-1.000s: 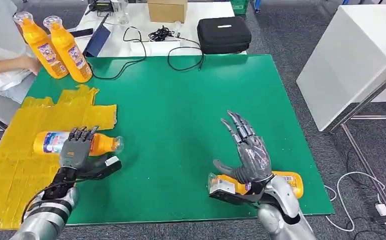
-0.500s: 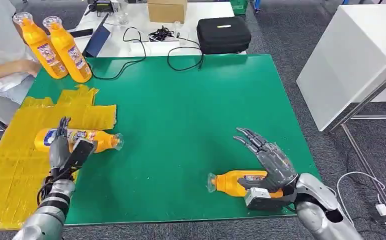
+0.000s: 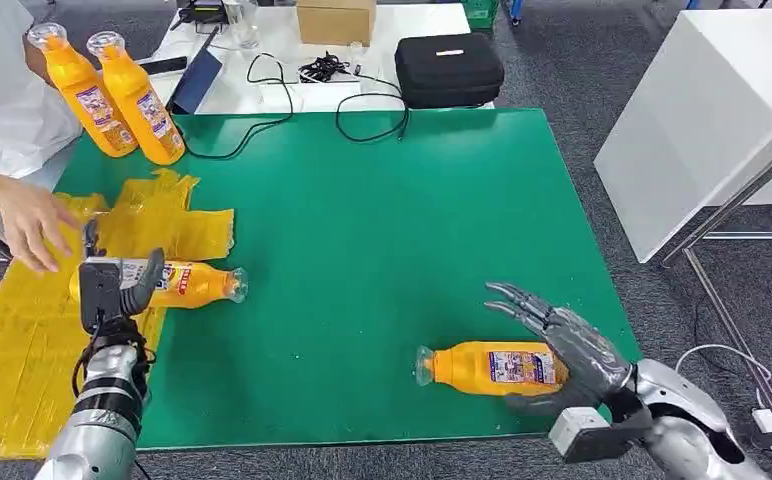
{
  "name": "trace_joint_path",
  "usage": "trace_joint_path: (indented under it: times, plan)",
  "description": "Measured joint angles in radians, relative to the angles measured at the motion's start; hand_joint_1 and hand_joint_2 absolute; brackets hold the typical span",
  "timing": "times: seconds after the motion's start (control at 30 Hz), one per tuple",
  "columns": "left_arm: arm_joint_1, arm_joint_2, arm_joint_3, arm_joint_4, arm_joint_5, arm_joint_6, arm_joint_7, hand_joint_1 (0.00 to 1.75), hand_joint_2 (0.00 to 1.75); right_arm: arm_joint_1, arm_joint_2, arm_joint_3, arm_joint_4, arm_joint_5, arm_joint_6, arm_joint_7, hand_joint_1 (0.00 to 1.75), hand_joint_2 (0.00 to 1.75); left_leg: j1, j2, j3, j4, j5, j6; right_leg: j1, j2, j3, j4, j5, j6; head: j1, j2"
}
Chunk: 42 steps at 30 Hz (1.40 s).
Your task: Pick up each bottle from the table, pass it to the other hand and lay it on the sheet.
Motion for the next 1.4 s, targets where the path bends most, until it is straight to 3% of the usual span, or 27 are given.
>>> trace_joint_path:
  times: [0.27, 0.43, 0.57, 0.77, 1.0, 1.4]
  plan:
    - [0.054, -0.039, -0.059, -0.115, 0.08, -0.017, 0.0, 0.0, 1.75, 0.253, -0.067, -0.149, -0.121, 0.071, -0.045, 0.07, 0.0, 1.75, -0.002, 0.0, 0.0, 0.0, -0.003, 0.003, -0.001, 0.0, 0.0, 0.0, -0.002, 0.002, 0.0, 0.0]
    - [0.072, -0.06, -0.101, -0.171, 0.108, -0.03, 0.0, 0.0, 1.75, 0.437, -0.182, -0.251, -0.183, 0.106, -0.073, 0.196, 0.0, 1.75, -0.003, 0.0, 0.0, 0.0, -0.003, 0.004, -0.002, 0.0, 0.0, 0.0, -0.002, 0.003, 0.0, 0.0]
    - [0.072, -0.069, -0.13, -0.183, 0.123, -0.027, 0.0, 0.0, 1.75, 0.512, -0.253, -0.294, -0.212, 0.12, -0.1, 0.268, 0.0, 1.75, -0.004, 0.001, 0.001, 0.0, -0.003, 0.005, -0.002, 0.0, 0.0, 0.0, -0.002, 0.003, 0.0, 0.0]
    - [0.079, -0.082, -0.163, -0.183, 0.135, -0.023, 0.0, 0.0, 1.75, 0.506, -0.282, -0.288, -0.205, 0.228, -0.146, 0.346, 0.0, 1.75, -0.004, 0.003, 0.001, 0.0, -0.003, 0.005, -0.002, 0.0, 0.001, 0.0, -0.001, 0.004, 0.0, 0.0]
    - [0.088, -0.092, -0.187, -0.183, 0.135, -0.03, 0.0, 0.0, 1.75, 0.4, -0.237, -0.188, -0.121, 0.341, -0.17, 0.356, 0.0, 1.75, -0.004, 0.003, 0.002, 0.0, -0.003, 0.005, -0.002, 0.0, 0.001, 0.0, -0.002, 0.004, 0.0, 0.0]
    - [0.091, -0.099, -0.196, -0.183, 0.135, -0.031, 0.0, 0.0, 1.75, 0.332, -0.191, -0.117, -0.048, 0.37, -0.182, 0.356, 0.0, 1.75, -0.004, 0.003, 0.001, 0.0, -0.003, 0.005, -0.002, 0.0, 0.001, 0.0, -0.002, 0.004, 0.0, 0.0]
